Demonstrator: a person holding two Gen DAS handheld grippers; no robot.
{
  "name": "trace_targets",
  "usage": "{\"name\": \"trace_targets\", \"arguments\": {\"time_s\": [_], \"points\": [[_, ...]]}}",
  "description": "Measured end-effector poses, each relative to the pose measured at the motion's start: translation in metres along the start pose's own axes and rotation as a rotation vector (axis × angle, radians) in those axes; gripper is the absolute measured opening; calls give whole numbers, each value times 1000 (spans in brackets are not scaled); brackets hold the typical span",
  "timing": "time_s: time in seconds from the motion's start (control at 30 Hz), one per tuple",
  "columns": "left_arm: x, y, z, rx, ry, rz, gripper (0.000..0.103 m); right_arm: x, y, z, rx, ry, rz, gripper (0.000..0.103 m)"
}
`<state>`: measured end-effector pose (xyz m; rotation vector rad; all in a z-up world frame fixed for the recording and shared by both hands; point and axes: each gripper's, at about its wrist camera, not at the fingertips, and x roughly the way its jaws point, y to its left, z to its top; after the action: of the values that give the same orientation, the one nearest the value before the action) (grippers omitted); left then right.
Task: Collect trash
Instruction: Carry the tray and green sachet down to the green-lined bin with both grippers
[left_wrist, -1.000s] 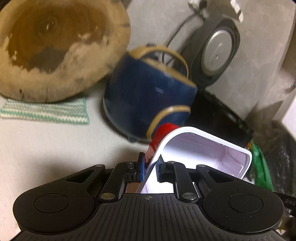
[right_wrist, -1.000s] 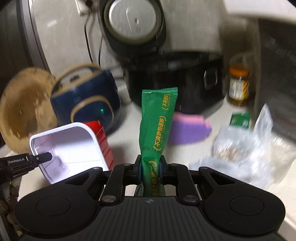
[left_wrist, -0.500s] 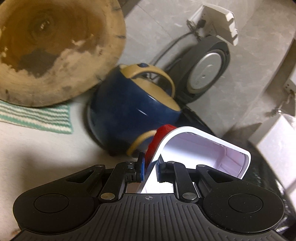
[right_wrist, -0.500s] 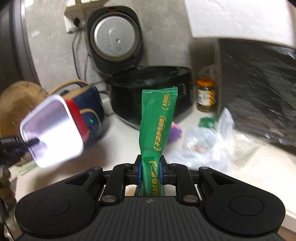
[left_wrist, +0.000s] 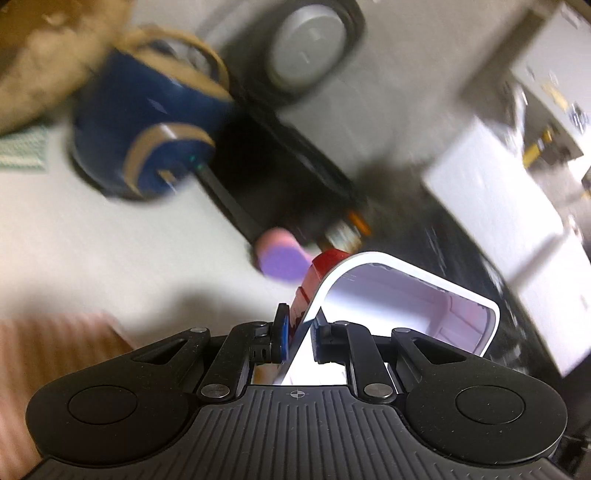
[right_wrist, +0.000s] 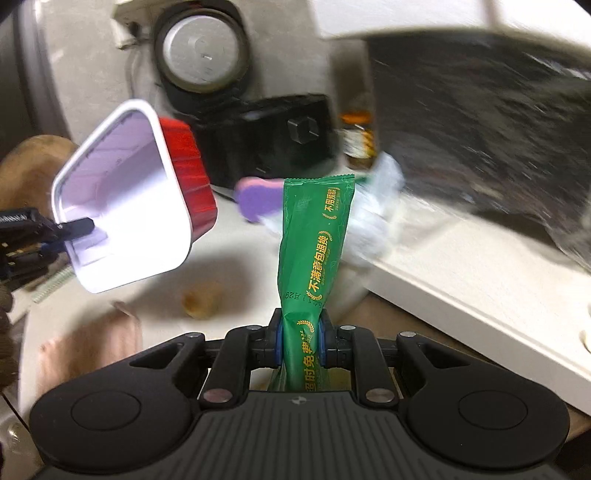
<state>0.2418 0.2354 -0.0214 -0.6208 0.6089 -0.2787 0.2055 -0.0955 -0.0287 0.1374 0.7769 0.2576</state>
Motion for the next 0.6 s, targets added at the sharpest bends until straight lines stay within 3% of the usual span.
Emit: {"name": "trace_targets", "arguments": {"time_s": [0.33,0.6], "points": [[67,-81,-111,132,278,68,15,-11,-119,-70,154,127,-91,16],[104,-83,-177,195,447,246,15,9,-160,-103,164,227,-77,16]]}}
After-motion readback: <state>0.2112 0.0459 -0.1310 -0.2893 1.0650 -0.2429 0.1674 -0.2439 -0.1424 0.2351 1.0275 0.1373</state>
